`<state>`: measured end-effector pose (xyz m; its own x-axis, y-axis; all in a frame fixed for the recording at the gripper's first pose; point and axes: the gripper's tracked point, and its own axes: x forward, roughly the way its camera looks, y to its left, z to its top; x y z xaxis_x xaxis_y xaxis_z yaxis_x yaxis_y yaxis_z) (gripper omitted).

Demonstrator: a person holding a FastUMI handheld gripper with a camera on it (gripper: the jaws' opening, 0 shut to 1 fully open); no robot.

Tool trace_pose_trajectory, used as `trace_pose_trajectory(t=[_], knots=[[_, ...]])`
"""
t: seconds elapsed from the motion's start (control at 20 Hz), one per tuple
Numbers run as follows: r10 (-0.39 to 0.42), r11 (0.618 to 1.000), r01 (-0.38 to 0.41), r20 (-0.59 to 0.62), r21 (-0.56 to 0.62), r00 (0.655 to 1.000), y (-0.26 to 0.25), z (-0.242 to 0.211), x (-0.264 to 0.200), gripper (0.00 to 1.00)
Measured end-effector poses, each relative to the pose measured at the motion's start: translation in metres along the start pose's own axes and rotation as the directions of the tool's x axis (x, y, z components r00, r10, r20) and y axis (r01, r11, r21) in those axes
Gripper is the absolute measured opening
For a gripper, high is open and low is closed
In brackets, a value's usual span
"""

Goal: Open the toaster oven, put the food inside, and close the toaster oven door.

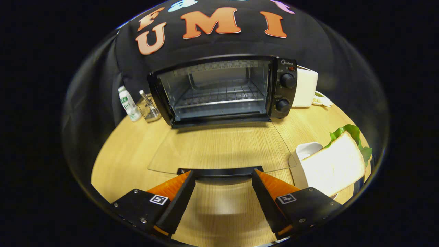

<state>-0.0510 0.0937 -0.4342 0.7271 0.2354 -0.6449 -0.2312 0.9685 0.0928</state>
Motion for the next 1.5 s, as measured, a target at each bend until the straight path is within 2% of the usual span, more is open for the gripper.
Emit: trace_pose_trajectory(t=[0.25,0.35,0.65,0.85,1.1,1.25,1.45,1.5], knots=[[0.009,1.0,-0.011,0.091,0.016,0.996,-0.057,0.075,-0.039,0.98],[-0.01,0.999,0.013,0.081,-0.035,0.997,-0.09,0.087,-0.051,0.99],[-0.017,0.994,0.015,-0.019,-0.111,1.0,-0.184,0.107,-0.081,0.98],[0.049,0.994,-0.067,-0.183,-0.09,0.982,-0.221,0.088,-0.091,0.99],[0.181,0.983,-0.177,-0.374,0.046,0.91,-0.234,0.055,-0.077,0.99],[0.261,0.965,-0.226,-0.458,0.131,0.85,-0.231,0.037,-0.064,0.98],[0.317,0.948,-0.244,-0.555,0.204,0.769,-0.227,0.012,-0.044,0.97],[0.305,0.952,-0.235,-0.563,0.196,0.768,-0.229,0.009,-0.039,0.97]])
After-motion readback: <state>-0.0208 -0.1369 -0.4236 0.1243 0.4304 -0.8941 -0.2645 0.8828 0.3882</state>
